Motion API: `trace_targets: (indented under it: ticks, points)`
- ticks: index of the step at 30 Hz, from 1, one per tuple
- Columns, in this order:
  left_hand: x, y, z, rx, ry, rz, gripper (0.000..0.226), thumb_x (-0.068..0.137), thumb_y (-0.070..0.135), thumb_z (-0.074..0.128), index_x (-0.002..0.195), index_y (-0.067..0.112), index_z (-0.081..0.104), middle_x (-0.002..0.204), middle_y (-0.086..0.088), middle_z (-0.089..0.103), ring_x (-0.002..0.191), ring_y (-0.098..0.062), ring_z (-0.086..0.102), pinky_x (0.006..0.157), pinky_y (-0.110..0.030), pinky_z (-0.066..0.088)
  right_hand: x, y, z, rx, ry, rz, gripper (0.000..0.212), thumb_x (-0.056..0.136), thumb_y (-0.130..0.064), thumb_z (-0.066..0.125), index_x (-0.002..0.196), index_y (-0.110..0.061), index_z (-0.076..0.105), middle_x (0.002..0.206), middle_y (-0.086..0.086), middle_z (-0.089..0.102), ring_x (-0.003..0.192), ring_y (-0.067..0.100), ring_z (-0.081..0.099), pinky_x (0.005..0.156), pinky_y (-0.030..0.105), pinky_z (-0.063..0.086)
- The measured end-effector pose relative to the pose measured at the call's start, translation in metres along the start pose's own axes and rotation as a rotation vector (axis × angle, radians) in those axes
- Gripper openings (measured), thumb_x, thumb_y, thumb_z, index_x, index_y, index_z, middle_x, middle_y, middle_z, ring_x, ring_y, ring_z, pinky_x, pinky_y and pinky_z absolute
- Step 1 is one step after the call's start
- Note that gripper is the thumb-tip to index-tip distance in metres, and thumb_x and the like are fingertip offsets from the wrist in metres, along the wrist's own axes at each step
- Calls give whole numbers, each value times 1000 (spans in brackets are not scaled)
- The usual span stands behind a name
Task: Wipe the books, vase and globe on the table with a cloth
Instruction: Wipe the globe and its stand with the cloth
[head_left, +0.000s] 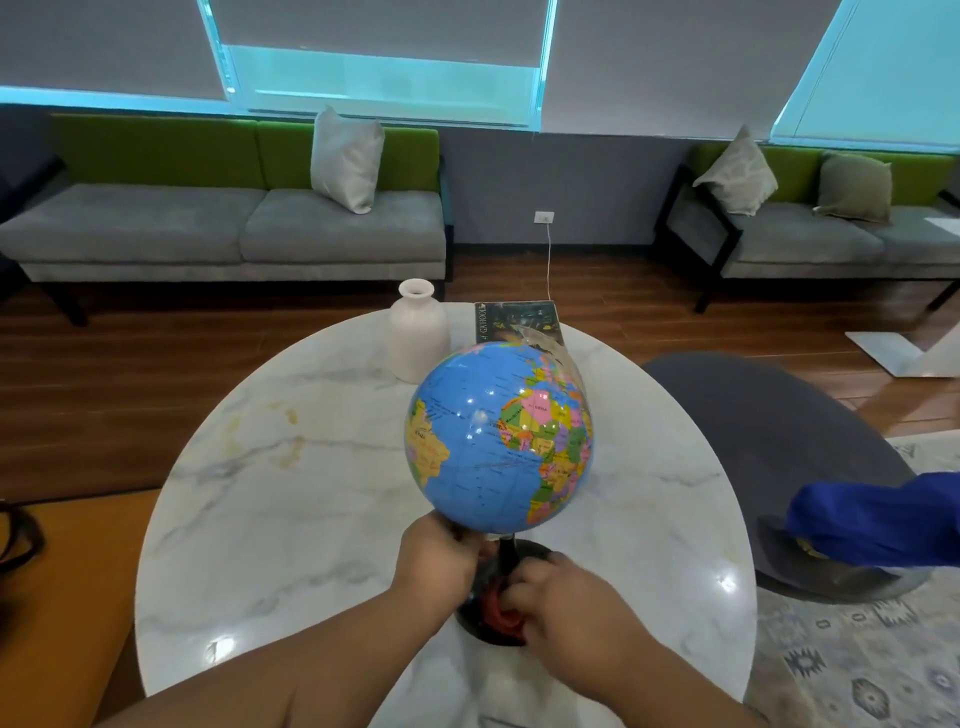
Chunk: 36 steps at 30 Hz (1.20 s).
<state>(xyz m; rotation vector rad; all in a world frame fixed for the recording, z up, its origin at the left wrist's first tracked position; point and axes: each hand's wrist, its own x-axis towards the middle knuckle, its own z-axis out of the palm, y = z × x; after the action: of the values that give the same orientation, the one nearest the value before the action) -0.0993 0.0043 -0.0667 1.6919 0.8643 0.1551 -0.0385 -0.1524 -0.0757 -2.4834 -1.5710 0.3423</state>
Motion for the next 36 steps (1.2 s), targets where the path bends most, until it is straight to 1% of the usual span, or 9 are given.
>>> trace_targets:
  ticks: [6, 10, 13, 16, 22, 24, 29, 32, 36]
  points:
    - [2, 3, -2, -136, 36, -58, 7, 91, 15, 59, 87, 11, 64, 68, -1, 74, 70, -12, 72, 76, -31, 57, -2, -4, 2, -100, 87, 2, 27, 62, -34, 44, 79, -40, 65, 79, -21, 56, 66, 6, 52, 48, 16, 36]
    - [1, 4, -3, -167, 27, -91, 6, 89, 12, 60, 86, 9, 65, 69, -4, 74, 71, -15, 72, 77, -34, 57, -6, -4, 11, -61, 119, -91, 30, 65, -32, 43, 80, -40, 67, 81, -22, 58, 67, 9, 54, 52, 15, 45]
    - [0, 0, -4, -179, 4, -108, 7, 89, 10, 60, 85, 11, 65, 69, -3, 74, 75, -17, 72, 85, -40, 57, -9, 21, 2, 42, 238, 112, 37, 67, -26, 44, 93, -37, 68, 94, -17, 63, 75, 17, 58, 62, 18, 47]
    - [0, -4, -5, -170, 11, -95, 6, 88, 9, 61, 85, 12, 65, 68, -1, 74, 73, -15, 72, 84, -42, 57, -12, 30, -1, 34, 132, 242, 43, 78, -22, 41, 110, -33, 67, 113, -10, 59, 96, 24, 53, 78, 29, 45]
    - [1, 0, -3, -223, -6, -115, 6, 87, 1, 59, 87, 6, 62, 83, -15, 74, 78, -28, 71, 72, -36, 61, -11, 2, 6, 221, -32, 26, 40, 74, -44, 44, 106, -35, 67, 110, -12, 57, 99, 15, 56, 82, 25, 46]
    - [-1, 3, -6, -291, -45, -139, 11, 85, -6, 60, 93, 2, 62, 88, -21, 71, 75, -28, 68, 61, -26, 58, -12, 14, 3, 243, -24, 128, 33, 78, -40, 53, 107, -36, 68, 114, -13, 56, 103, 11, 57, 83, 21, 44]
    - [2, -7, -21, -227, -141, -91, 27, 76, -5, 73, 94, 13, 63, 86, -14, 73, 70, -17, 72, 68, -31, 60, -27, 53, -5, 381, 131, 532, 13, 92, -30, 59, 93, -35, 72, 95, -8, 57, 78, 16, 67, 66, 27, 53]
    - [5, -6, -25, -252, -204, -80, 25, 81, 4, 71, 102, 14, 61, 91, -13, 74, 78, -22, 73, 68, -30, 60, -28, 47, -4, 451, 224, 406, 15, 88, -26, 65, 97, -37, 71, 98, -20, 57, 89, 3, 62, 73, 16, 48]
    - [12, -7, -28, -229, -226, -95, 26, 91, 9, 62, 116, 6, 57, 97, -16, 72, 82, -24, 73, 69, -30, 59, -16, 23, 12, 361, -21, 165, 32, 83, -32, 54, 111, -35, 67, 110, -25, 52, 99, 1, 58, 88, 13, 43]
